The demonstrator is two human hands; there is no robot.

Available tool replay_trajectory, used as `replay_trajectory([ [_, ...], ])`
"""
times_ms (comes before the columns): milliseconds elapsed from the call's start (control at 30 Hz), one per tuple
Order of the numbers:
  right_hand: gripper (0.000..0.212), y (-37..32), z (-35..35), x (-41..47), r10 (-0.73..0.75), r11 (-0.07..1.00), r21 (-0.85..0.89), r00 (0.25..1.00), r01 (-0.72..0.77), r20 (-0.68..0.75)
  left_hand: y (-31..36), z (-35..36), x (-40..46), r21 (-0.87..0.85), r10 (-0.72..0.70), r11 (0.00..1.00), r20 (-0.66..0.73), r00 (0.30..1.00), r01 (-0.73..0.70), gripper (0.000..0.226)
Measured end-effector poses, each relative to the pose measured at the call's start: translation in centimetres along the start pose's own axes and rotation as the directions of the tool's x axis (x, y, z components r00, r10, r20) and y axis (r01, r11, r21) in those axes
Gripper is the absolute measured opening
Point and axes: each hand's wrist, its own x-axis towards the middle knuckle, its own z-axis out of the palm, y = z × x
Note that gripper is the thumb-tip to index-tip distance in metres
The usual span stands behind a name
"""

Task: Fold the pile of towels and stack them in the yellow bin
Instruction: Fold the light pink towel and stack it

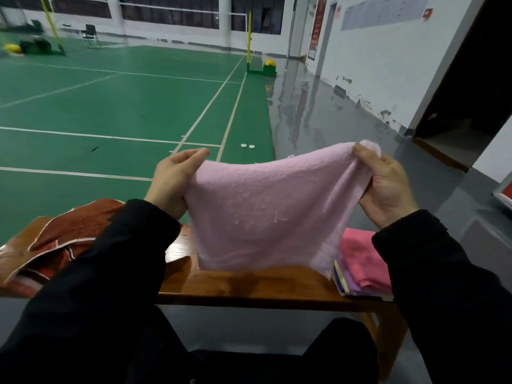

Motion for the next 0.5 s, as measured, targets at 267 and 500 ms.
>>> replay_trajectory([
  [267,0.040,1.3,-2.0,1.8,-0.179,0.861,-0.498,0.978,0.102,-0.109,0.4,0.0,-0.2,-0.184,0.076,0.981,0.056,0.996,-0.065,0.013],
  [500,0.040,0.8,-2.2,1.5,-0.089,0.970,-0.238,0.984,0.050,-0.153,0.3,-0.1,0.2,-0.093,0.174,0.981,0.037,0.984,-0.170,0.012],
])
